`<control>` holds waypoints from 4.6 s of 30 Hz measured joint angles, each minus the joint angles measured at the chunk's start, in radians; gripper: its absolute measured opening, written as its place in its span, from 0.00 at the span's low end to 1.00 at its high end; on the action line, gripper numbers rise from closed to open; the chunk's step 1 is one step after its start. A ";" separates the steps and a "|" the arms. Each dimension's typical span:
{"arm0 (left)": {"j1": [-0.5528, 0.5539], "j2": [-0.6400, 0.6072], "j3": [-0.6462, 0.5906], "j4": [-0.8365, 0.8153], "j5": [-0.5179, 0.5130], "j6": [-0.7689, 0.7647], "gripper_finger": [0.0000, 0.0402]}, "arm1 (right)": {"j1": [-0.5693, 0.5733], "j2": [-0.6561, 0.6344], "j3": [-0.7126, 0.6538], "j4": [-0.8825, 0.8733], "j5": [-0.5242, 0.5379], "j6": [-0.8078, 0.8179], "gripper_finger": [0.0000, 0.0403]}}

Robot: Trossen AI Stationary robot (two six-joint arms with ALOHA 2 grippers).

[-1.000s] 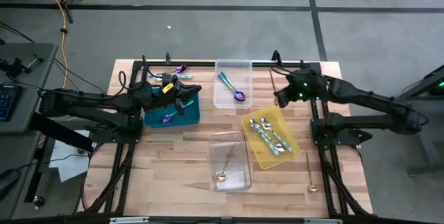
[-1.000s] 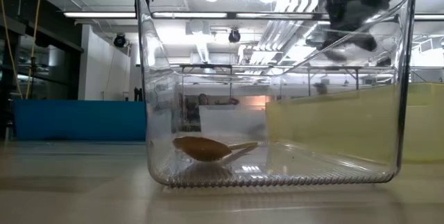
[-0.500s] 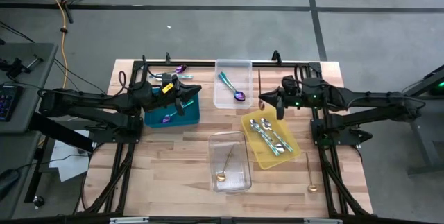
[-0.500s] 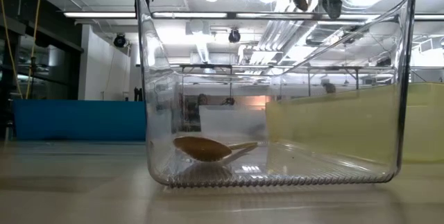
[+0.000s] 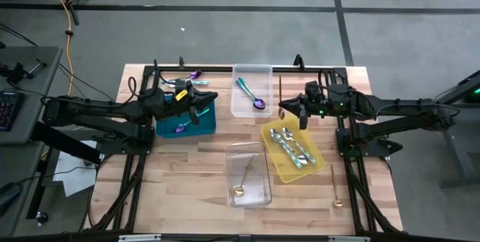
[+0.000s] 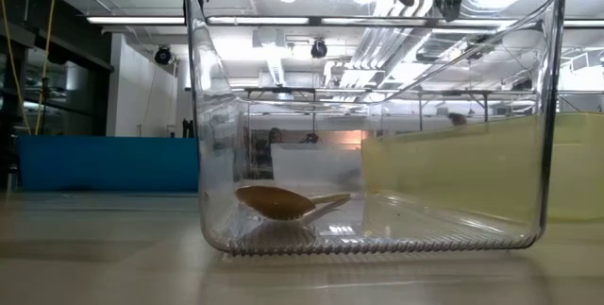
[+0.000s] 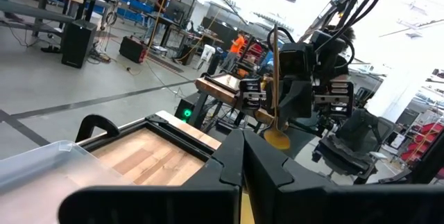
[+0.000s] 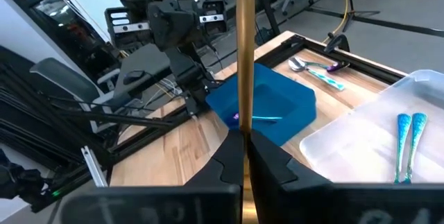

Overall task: Sort silverware by color (type)
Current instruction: Put the gold spoon into the transparent bin, then put the white spoon into the yellow bin

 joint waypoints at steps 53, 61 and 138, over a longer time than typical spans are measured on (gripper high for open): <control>0.000 0.000 0.000 0.001 0.000 -0.033 0.00 | 0.264 1.111 1.023 -0.980 -0.291 -1.517 0.00; 0.000 0.000 0.000 0.002 0.000 -0.037 0.00 | 0.294 1.188 1.023 -0.995 -0.309 -1.532 0.00; 0.000 -0.085 0.000 -0.007 0.000 0.046 0.00 | -0.061 0.224 0.129 -0.405 -0.553 -0.264 0.10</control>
